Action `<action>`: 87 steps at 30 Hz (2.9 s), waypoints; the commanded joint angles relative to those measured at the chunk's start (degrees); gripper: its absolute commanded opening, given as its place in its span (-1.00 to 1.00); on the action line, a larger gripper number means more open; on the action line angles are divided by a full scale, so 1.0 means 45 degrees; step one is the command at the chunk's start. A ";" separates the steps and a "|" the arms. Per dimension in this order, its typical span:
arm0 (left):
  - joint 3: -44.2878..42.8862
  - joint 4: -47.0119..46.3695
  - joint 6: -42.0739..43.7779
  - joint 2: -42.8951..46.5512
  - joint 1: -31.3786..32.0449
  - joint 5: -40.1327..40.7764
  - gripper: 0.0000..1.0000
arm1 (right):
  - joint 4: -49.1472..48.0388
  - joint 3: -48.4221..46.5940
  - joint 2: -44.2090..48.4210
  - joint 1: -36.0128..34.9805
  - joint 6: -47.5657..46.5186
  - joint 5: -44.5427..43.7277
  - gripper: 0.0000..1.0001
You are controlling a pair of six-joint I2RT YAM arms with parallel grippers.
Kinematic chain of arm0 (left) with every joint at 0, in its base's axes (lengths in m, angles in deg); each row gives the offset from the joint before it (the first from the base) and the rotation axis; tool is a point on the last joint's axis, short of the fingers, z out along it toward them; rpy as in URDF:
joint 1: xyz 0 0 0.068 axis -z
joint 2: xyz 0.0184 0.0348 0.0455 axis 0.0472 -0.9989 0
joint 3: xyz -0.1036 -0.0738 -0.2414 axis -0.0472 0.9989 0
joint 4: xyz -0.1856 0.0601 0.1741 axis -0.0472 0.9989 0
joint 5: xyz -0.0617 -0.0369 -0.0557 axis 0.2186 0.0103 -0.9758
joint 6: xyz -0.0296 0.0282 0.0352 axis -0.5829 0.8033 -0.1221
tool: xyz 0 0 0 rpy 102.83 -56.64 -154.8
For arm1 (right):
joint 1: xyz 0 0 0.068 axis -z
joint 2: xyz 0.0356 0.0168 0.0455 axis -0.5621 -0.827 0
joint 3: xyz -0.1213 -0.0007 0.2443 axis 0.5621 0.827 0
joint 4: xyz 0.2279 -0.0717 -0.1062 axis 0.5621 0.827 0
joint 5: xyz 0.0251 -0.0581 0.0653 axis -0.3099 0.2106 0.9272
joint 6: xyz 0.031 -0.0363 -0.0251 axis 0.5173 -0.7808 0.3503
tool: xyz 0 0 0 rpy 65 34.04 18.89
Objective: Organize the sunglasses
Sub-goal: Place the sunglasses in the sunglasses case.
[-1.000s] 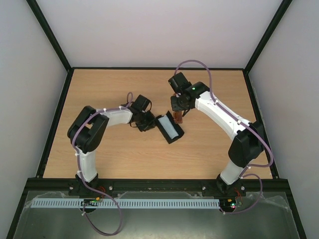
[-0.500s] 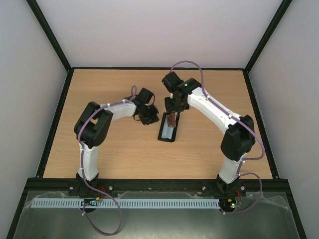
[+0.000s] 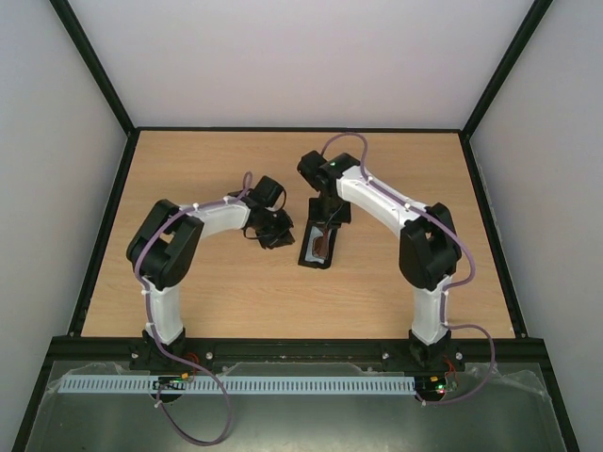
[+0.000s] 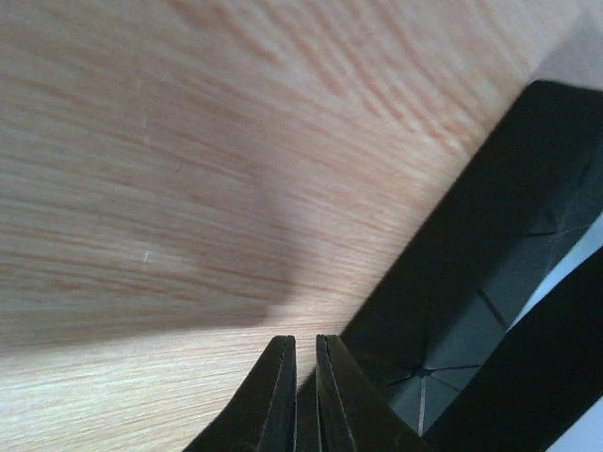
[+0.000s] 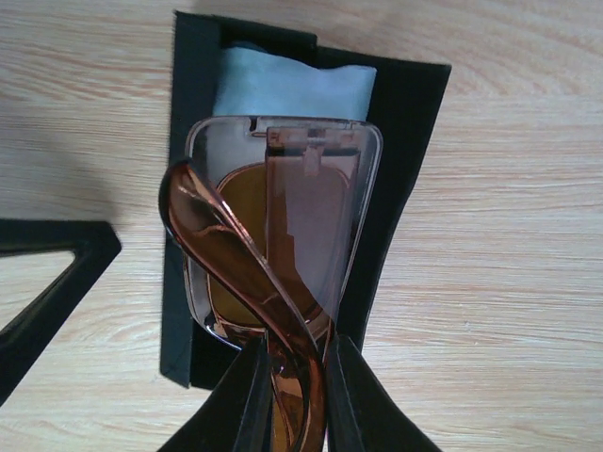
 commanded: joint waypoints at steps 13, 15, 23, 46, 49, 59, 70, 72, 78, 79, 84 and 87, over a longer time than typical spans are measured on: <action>0.0355 -0.0007 0.0314 0.0408 0.0473 -0.0511 -0.80 | 0.0558 -0.0581 -0.2249 -0.0075 0.0736 -0.0959 -0.97; 0.0368 -0.0029 0.0303 0.0447 0.0549 -0.0524 -0.80 | 0.0507 -0.0655 -0.2427 -0.0094 0.0814 -0.0979 -0.97; 0.0644 -0.0229 0.0225 0.0597 0.0898 -0.0587 -0.80 | 0.0590 -0.1630 -0.3315 -0.0161 0.0968 -0.1074 -0.97; 0.0707 -0.0496 0.0148 0.0688 0.0852 -0.0739 -0.80 | 0.0934 -0.2097 -0.3324 -0.0494 0.0293 -0.2100 -0.97; 0.0655 -0.0483 0.0147 0.0667 0.0831 -0.0729 -0.80 | 0.0793 -0.2035 -0.3028 -0.0505 0.0231 -0.1729 -0.96; 0.0606 -0.0385 0.0187 0.0689 0.0785 -0.0621 -0.80 | 0.0899 -0.1764 -0.2683 -0.0258 -0.0018 -0.1777 -0.95; 0.0486 -0.0183 0.0303 0.0741 0.0717 -0.0534 -0.80 | 0.0672 -0.1328 -0.2428 -0.0134 -0.0737 -0.1199 -0.92; 0.0460 -0.0161 0.0304 0.0740 0.0703 -0.0535 -0.80 | 0.0697 -0.1369 -0.2532 -0.0134 -0.0788 -0.1266 -0.92; 0.0430 -0.0083 0.0323 0.0795 0.0695 -0.0480 -0.80 | 0.0669 -0.1558 -0.2897 -0.0147 -0.0733 -0.1789 -0.91; 0.0430 -0.0060 0.0333 0.0797 0.0699 -0.0496 -0.80 | 0.0749 -0.1677 -0.3020 -0.0153 -0.0708 -0.1898 -0.91; 0.0410 0.0026 0.0416 0.0819 0.0685 -0.0484 -0.80 | 0.0826 -0.2118 -0.3426 -0.0183 -0.0638 -0.2116 -0.90; 0.0410 0.0030 0.0420 0.0822 0.0648 -0.0477 -0.80 | 0.0947 -0.2465 -0.3685 -0.0328 -0.0657 -0.2231 -0.87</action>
